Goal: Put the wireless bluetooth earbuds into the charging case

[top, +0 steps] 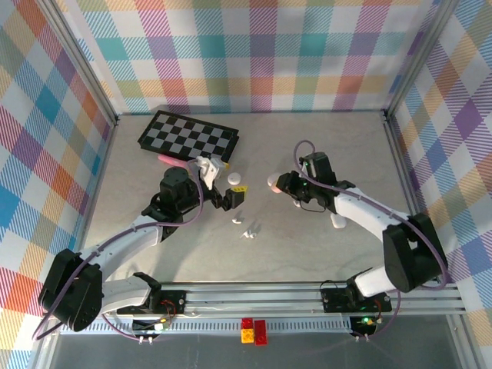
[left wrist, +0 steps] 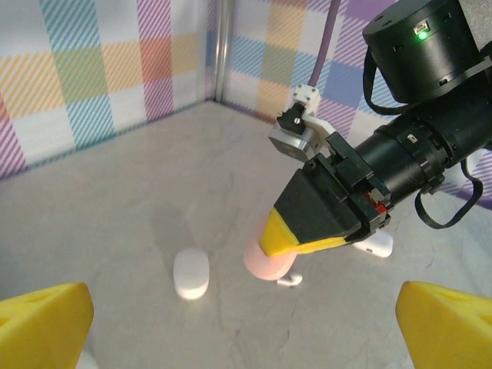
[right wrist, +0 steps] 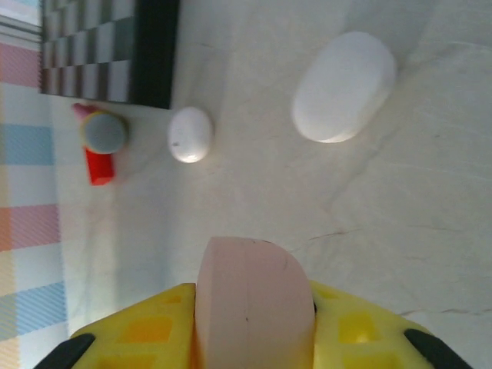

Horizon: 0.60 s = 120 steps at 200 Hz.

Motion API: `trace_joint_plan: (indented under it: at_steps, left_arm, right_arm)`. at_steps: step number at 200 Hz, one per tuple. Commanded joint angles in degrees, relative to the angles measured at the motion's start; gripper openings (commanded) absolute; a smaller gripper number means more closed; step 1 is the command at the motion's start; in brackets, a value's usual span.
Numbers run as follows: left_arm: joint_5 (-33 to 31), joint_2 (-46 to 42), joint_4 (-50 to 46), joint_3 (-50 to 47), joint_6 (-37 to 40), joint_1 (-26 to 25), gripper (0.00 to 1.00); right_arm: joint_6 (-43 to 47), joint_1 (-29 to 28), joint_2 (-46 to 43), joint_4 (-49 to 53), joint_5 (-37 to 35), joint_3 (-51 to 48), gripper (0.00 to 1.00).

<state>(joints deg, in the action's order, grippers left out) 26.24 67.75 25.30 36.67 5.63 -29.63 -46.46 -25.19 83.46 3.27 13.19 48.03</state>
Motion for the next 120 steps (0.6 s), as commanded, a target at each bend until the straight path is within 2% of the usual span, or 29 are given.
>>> trace_joint_plan:
  at_steps: [1, 50, 83, 100, 120]
  left_arm:
    - [-3.1, -0.2, -4.7, 0.0, -0.4, -1.1, 1.00]
    - [-6.0, 2.2, -7.8, 2.2, -4.9, -1.3, 1.00]
    - [-14.0, 3.4, -10.3, 3.0, -9.7, -1.3, 1.00]
    - [-18.8, 4.5, -14.1, 4.7, -12.6, -1.3, 1.00]
    - [-25.0, 6.6, -21.3, 8.5, -18.7, -1.2, 1.00]
  right_arm:
    - [2.7, -0.6, 3.9, -3.0, -2.8, 0.1, 0.17]
    - [3.2, -1.6, 14.2, -7.1, -2.2, 3.0, 0.17]
    - [3.2, -2.3, 19.4, -8.4, -2.6, 4.5, 0.17]
    - [3.2, -2.3, 20.7, -8.7, -2.7, 4.9, 0.23]
    - [4.2, -2.4, 20.0, -7.7, -3.2, 5.2, 0.38]
